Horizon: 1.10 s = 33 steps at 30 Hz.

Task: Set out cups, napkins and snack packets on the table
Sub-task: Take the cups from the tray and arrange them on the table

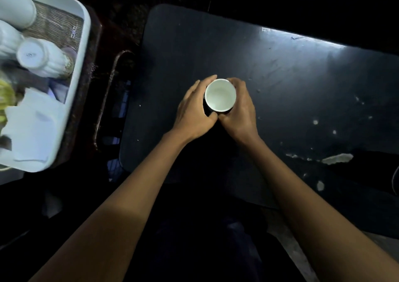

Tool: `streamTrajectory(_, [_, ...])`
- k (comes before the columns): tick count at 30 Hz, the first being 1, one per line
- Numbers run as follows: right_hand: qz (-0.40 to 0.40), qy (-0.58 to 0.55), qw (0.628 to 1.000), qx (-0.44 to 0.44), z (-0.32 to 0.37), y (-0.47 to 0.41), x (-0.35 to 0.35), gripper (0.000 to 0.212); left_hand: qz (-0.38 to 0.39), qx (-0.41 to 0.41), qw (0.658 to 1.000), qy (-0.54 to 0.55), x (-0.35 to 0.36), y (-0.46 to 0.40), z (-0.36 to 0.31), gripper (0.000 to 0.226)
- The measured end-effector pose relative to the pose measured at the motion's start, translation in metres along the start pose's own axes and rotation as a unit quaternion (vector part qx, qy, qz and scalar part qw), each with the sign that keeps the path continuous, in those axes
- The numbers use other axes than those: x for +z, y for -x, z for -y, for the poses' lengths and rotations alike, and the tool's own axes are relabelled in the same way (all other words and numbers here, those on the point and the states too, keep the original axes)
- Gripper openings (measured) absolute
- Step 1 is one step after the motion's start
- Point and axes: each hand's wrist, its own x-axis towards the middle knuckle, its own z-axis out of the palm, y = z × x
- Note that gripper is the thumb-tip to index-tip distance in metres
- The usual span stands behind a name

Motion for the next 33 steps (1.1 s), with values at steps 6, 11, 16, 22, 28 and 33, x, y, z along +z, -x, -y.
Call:
streamTrajectory(6, [0.005,0.023,1.0,-0.008,-0.004,0.004,0.002,0.064,0.014,0.017,0.999,-0.043,0.0,0.0,0.004,0.076])
streamTrajectory(11, [0.045,0.042,0.998,-0.004,-0.005,0.002,-0.001,0.084,0.029,0.023,0.995,-0.088,0.002,0.0,0.005,0.087])
streamTrajectory(16, [0.079,0.019,0.996,0.019,-0.002,0.007,-0.01,0.107,0.012,0.021,0.993,-0.117,0.003,0.005,0.003,0.099])
streamTrajectory(22, [0.13,0.085,0.988,0.018,0.021,0.018,-0.029,0.105,-0.049,0.048,0.997,-0.033,-0.001,0.017,0.003,0.084])
streamTrajectory(28, [0.043,0.122,0.988,-0.08,0.066,0.019,-0.025,0.066,-0.223,0.044,0.97,0.091,-0.026,0.019,0.003,0.044])
streamTrajectory(33, [0.024,0.059,0.988,-0.144,0.116,-0.004,0.017,0.042,-0.349,0.041,0.929,0.115,-0.083,0.01,0.017,0.037])
